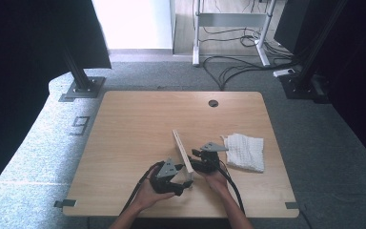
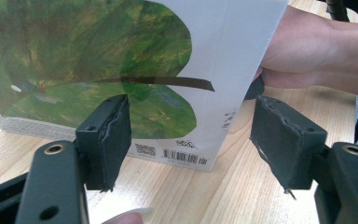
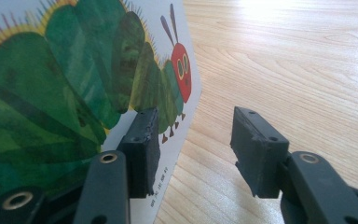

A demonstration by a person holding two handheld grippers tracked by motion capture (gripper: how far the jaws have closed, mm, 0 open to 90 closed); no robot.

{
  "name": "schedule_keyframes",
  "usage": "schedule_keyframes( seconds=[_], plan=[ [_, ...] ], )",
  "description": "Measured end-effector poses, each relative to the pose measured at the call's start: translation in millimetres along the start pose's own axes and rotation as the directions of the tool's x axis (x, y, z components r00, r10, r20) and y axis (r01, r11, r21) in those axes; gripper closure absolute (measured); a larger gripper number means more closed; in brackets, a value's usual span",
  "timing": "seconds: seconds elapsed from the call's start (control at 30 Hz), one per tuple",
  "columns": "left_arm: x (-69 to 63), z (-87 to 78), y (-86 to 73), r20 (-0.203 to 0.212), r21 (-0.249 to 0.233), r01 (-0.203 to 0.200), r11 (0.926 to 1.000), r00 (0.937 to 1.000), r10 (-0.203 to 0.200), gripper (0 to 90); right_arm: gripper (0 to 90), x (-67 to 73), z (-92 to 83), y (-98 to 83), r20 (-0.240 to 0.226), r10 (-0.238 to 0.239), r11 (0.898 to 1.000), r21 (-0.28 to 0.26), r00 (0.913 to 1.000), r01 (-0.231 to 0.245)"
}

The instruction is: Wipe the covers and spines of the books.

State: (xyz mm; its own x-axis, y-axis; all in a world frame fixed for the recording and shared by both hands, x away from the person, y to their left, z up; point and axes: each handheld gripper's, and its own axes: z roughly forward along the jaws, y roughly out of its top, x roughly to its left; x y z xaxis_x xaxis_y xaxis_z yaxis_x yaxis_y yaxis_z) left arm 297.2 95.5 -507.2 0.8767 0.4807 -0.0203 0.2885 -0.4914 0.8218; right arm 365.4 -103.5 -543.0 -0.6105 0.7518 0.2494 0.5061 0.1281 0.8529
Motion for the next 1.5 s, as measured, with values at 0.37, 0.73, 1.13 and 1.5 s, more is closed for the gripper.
schedule_keyframes(
  seconds=[0.37,0.73,1.13,1.5],
  plan=[
    [7.9,-10.7,-1.9,-0.020,-0.023,0.016,0.9996,0.9997,-0.016,27.2,43.0,0.2,-2.8,-1.3,-0.013,0.003,1.000,0.007,0.9999,-0.003],
    [8.9,-11.5,-2.2,-0.016,-0.028,0.015,0.9995,0.9998,-0.016,26.5,41.1,-1.4,-31.0,-19.7,-0.016,-0.008,1.000,0.024,0.9998,0.008],
    [10.0,-12.9,-1.7,-0.013,-0.030,0.016,0.9994,0.9998,-0.017,25.5,40.1,25.6,-66.6,-41.6,-0.071,-0.122,0.992,0.015,0.9900,0.123],
    [8.5,-10.4,0.5,-0.016,-0.033,0.013,0.9994,0.9998,-0.014,26.2,36.4,56.2,-65.3,-51.5,-0.088,-0.201,0.979,0.012,0.9756,0.203]
  ],
)
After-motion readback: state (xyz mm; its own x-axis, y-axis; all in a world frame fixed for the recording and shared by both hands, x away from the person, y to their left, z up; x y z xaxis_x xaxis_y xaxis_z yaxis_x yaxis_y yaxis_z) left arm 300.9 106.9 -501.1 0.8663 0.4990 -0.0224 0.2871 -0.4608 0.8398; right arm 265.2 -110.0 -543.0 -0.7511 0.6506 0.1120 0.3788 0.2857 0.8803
